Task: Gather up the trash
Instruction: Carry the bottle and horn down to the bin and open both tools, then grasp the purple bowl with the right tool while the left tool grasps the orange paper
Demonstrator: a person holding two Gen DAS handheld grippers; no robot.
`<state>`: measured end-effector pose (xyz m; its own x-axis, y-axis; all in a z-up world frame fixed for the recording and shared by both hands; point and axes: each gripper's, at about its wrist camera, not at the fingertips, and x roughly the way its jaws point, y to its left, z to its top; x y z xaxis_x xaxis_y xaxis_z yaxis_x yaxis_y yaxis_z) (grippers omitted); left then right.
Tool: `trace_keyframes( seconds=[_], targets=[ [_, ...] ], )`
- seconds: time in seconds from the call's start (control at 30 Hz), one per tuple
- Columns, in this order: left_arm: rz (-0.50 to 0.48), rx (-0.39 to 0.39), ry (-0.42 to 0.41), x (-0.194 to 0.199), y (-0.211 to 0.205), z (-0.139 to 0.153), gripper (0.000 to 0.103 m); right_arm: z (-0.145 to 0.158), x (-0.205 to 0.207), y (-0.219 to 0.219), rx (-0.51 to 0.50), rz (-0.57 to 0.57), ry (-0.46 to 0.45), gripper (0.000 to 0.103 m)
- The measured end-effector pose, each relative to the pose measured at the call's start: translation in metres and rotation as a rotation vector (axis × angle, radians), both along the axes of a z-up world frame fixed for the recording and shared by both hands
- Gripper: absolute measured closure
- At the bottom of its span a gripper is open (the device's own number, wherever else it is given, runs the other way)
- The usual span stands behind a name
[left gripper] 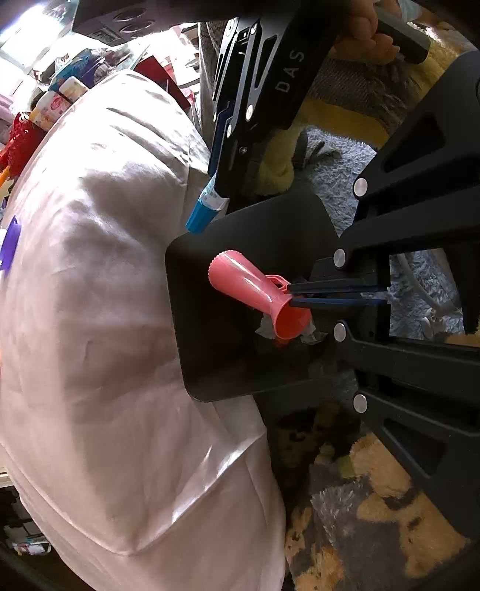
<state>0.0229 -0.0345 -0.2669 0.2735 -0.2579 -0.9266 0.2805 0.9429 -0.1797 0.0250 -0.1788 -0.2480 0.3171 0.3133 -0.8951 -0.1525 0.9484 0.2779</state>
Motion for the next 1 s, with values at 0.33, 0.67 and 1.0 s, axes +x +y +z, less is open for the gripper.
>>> trace_keyframes(
  seconds=[0.33,0.67,1.0],
  targets=[
    [0.044,-0.008,0.037,0.009,0.009,-0.005,0.097,-0.002,0.018,0.006,0.023,-0.019,0.023,0.081],
    [0.092,0.04,-0.012,0.014,0.021,0.021,0.017,0.014,0.023,-0.011,-0.044,-0.069,-0.012,0.011],
    [0.109,0.012,-0.131,0.03,0.033,0.09,0.008,0.078,0.04,-0.036,-0.045,-0.094,-0.142,0.007]
  ],
)
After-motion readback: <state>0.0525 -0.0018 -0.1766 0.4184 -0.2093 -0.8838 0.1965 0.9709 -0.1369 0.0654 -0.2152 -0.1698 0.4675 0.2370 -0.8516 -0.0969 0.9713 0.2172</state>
